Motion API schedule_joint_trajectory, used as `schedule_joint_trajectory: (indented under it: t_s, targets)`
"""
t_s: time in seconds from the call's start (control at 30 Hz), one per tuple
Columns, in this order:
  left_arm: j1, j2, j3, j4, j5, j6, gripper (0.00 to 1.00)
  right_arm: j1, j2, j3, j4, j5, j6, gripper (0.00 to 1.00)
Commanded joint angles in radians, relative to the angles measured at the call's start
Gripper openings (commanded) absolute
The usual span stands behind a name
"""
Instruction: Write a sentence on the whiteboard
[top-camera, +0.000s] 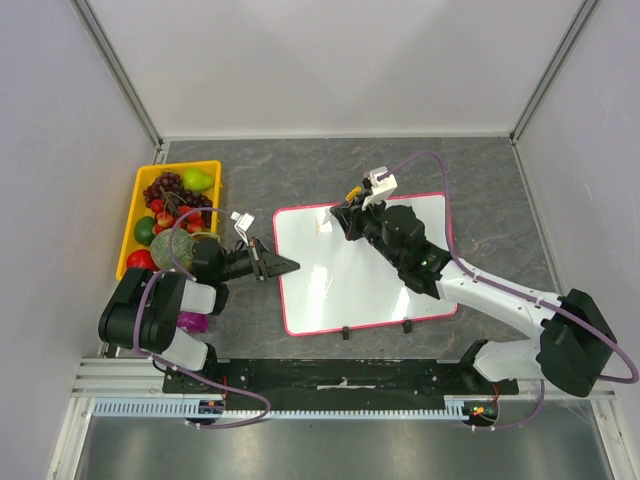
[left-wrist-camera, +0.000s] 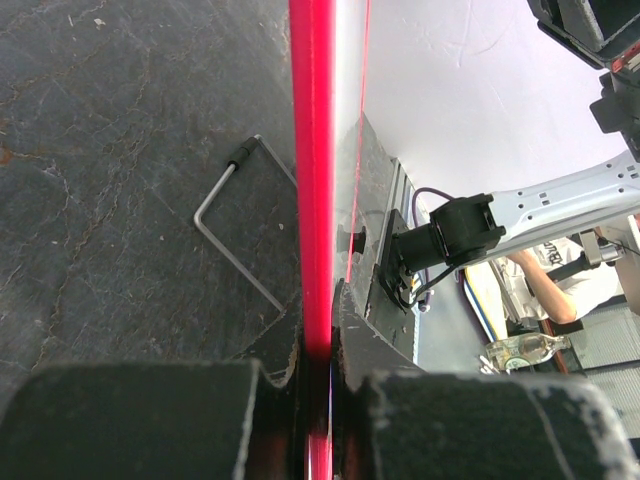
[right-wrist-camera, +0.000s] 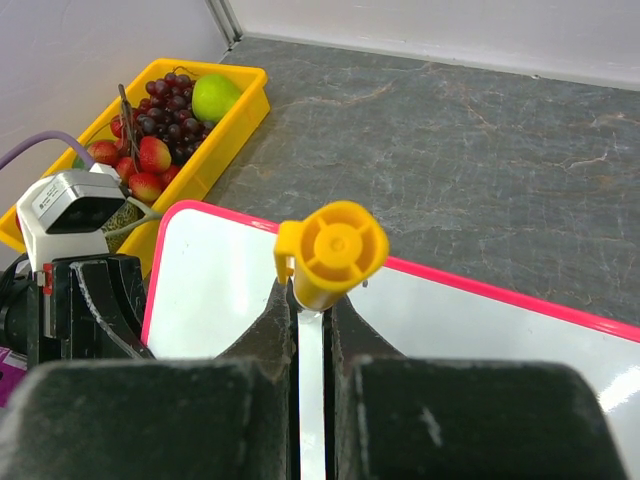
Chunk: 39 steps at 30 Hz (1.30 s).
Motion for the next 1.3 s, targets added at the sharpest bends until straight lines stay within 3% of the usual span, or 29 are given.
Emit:
schedule_joint_trajectory:
  t_s: [0.0, 0.47, 1.27]
  targets:
    - [-0.001, 0.022, 0.004, -0.028, -0.052, 0.141, 0.02, -0.009, -0.022, 0.037, -0.042, 0.031, -0.033, 0.00]
    - [-0.001, 0.026, 0.007, -0.027, -0.047, 0.138, 0.02, -0.078, -0.010, 0.106, 0.000, -0.098, 0.029, 0.00]
    - [-0.001, 0.031, 0.010, -0.028, -0.046, 0.137, 0.02, -0.101, 0.006, 0.015, -0.015, -0.147, 0.043, 0.00]
